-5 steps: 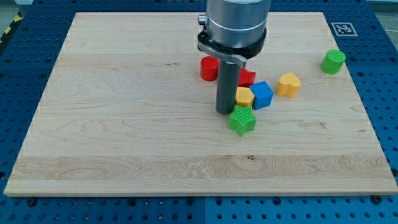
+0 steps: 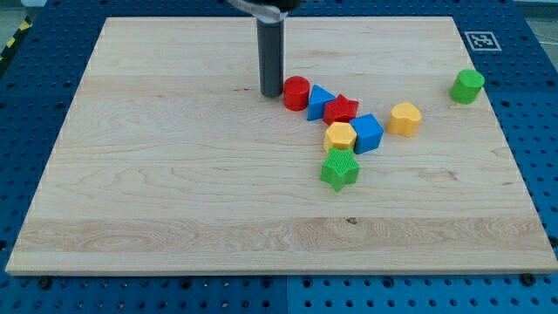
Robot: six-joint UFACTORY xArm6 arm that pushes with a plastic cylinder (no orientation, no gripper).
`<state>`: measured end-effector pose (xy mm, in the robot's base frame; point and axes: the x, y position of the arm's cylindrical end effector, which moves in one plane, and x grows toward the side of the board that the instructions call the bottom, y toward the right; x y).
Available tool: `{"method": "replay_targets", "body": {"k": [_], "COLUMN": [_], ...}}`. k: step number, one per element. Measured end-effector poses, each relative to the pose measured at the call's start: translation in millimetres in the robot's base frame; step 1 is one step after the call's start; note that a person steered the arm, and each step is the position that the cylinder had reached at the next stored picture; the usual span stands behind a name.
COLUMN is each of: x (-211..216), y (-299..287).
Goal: Move your arm to the top of the red circle
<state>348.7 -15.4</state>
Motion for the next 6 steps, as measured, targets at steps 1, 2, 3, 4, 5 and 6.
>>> {"method": "replay_targets", "body": {"k": [1, 2, 3, 4, 5, 6], "x": [-36.3, -44.1, -41.8, -24.6, -5.6, 8.1], "y": [0.0, 0.0, 2.2, 10.9, 34.6, 65.4]}}
